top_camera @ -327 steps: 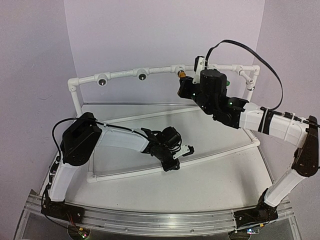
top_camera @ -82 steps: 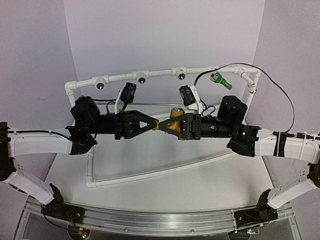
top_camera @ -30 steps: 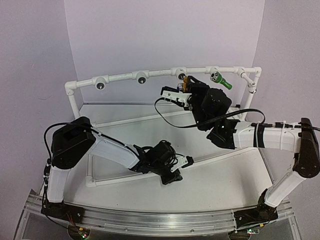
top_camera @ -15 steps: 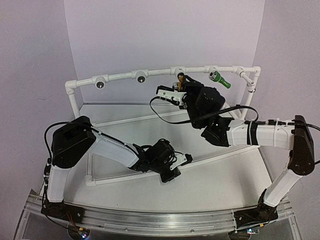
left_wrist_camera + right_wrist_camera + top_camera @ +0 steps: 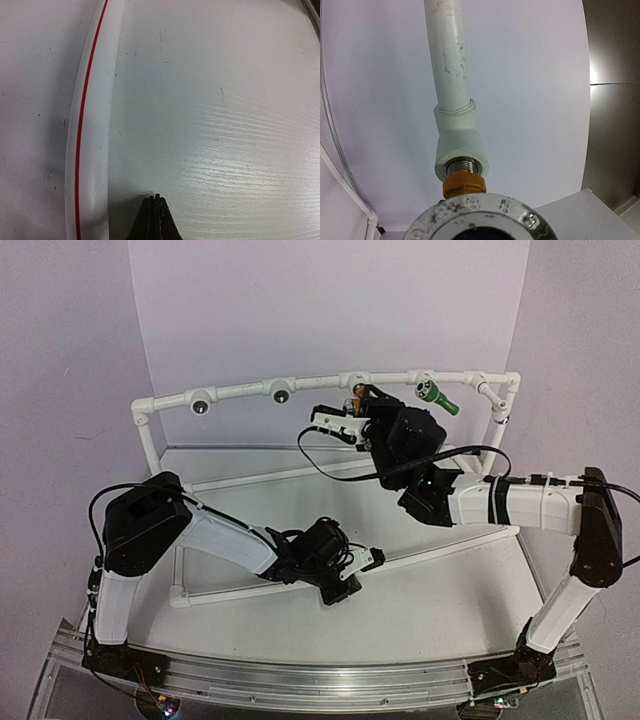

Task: Install the water faucets
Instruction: Screw the water faucet onto the adaptor.

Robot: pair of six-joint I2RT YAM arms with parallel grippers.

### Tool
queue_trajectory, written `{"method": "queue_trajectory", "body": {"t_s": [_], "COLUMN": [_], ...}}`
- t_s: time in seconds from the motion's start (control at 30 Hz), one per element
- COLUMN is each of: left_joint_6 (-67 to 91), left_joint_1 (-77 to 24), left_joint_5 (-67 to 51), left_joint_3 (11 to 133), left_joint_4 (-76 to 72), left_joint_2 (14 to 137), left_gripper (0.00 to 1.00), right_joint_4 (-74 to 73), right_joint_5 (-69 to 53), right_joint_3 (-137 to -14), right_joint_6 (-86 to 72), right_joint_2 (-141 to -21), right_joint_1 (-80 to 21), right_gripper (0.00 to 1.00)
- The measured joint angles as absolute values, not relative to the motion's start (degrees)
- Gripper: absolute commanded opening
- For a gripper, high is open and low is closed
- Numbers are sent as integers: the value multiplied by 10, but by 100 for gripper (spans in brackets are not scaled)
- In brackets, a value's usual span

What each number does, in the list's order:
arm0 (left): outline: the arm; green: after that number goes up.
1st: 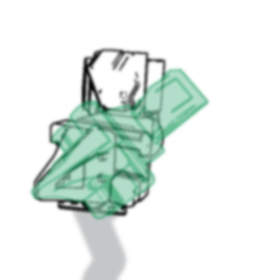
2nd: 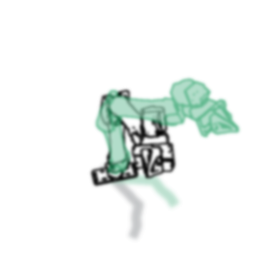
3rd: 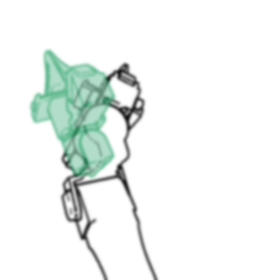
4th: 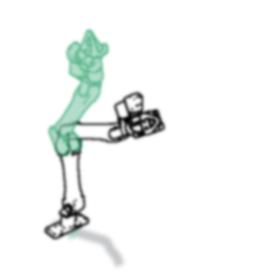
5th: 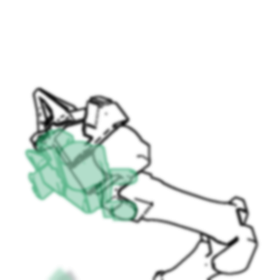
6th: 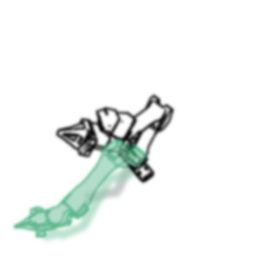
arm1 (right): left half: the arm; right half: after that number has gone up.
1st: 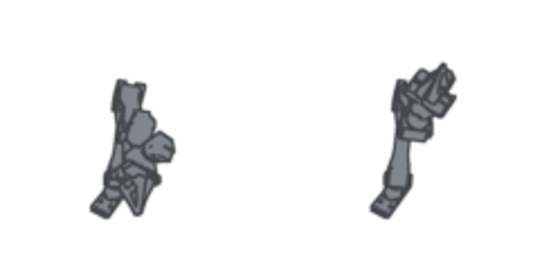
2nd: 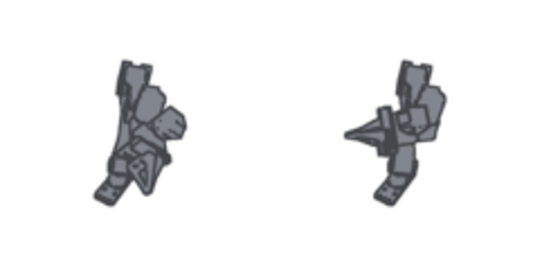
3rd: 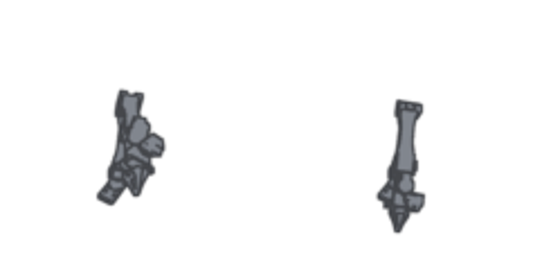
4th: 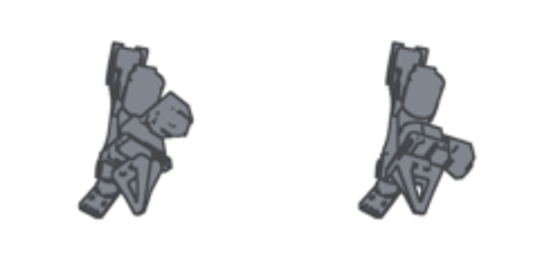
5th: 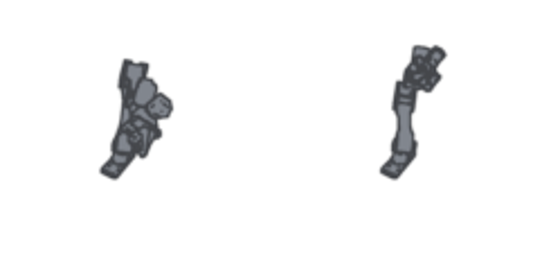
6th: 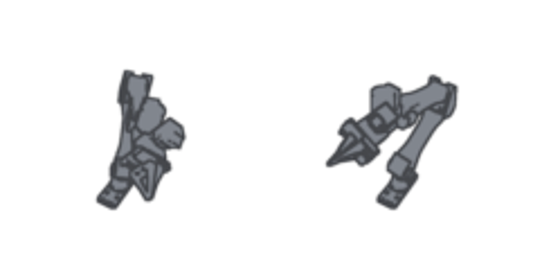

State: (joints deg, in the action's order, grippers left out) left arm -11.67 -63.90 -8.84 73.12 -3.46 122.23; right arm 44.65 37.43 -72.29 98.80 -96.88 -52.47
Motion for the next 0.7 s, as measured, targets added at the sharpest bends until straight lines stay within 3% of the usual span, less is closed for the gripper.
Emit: {"method": "queue_trajectory", "body": {"t_s": [0.7], "left_joint_6": [-109], "left_joint_1": [-637], "left_joint_5": [-104], "left_joint_3": [731], "left_joint_4": [-35], "left_joint_2": [1222], "left_gripper": [0], "right_joint_4": [412], "right_joint_5": [433], "right_joint_3": [-784], "right_joint_6": [912], "right_joint_2": [-1007], "right_joint_1": [-537], "right_gripper": [0]}}
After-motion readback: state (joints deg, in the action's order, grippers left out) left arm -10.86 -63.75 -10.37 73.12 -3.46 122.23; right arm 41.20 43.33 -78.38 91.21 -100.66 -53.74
